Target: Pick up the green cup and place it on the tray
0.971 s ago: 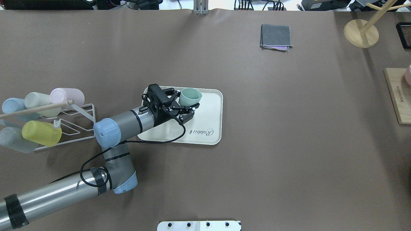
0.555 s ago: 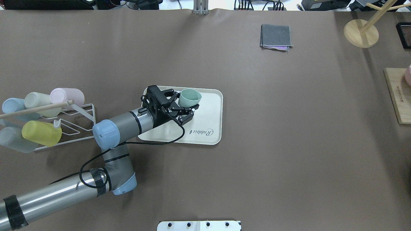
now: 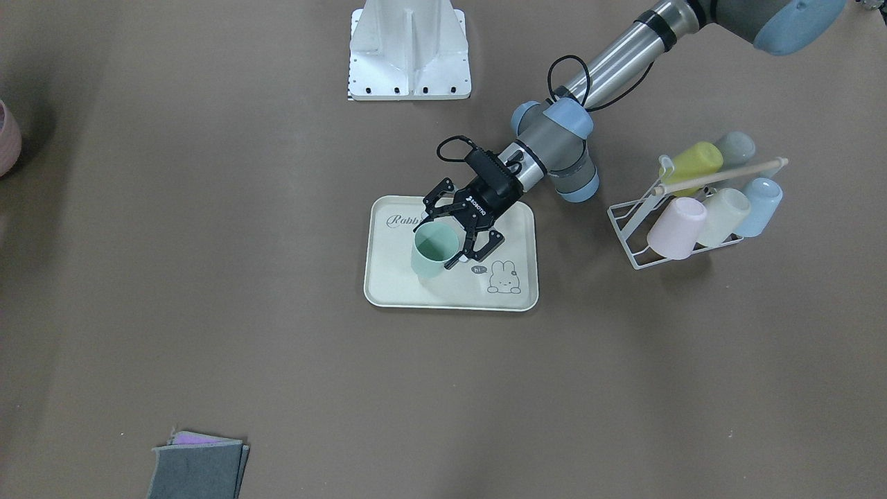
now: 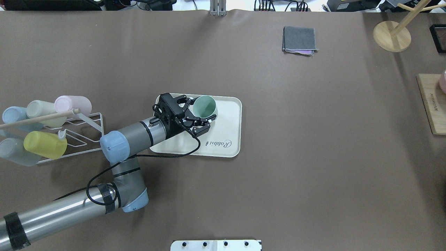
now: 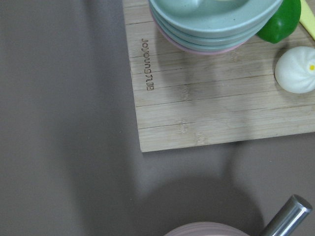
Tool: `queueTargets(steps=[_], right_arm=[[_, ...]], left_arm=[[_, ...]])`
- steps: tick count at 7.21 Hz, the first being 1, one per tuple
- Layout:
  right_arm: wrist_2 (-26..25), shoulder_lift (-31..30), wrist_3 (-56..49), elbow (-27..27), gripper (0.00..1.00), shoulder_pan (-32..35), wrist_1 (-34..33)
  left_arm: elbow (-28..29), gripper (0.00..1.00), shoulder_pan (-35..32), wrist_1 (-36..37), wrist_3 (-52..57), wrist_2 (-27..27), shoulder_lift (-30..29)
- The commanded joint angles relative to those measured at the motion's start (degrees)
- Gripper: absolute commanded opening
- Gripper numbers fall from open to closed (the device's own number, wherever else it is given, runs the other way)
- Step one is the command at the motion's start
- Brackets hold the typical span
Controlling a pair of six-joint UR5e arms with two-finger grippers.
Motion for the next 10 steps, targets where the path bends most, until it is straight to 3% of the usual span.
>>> queueTargets(steps=[1,4,7,9,10], right_arm=[[0.06,0.09,-0.09,-0.41,1.00,0.00,0.11],[0.06,0.09,-0.17,-0.41,1.00,0.00,0.11],[0.06,0.35,0.00,-0.41,1.00,0.00,0.29],[0.06,0.35,-0.18,-0.41,1.00,0.00,0.29],[0.15,0.53,-0.09,-0.41,1.00,0.00,0.29]], left_arm=[[0.01,0.86,-0.04,-0.02,0.08,0.01,0.00],[0.09,0.86,0.05,0.16,0.17,0.01,0.09],[0.18,0.77,0.05,0.16,0.17,0.01,0.35],[0.01,0.97,-0.04,-0.01,1.74,-0.08,0.35],[-0.08,0.98,-0.04,-0.02,2.10,-0.08,0.35]])
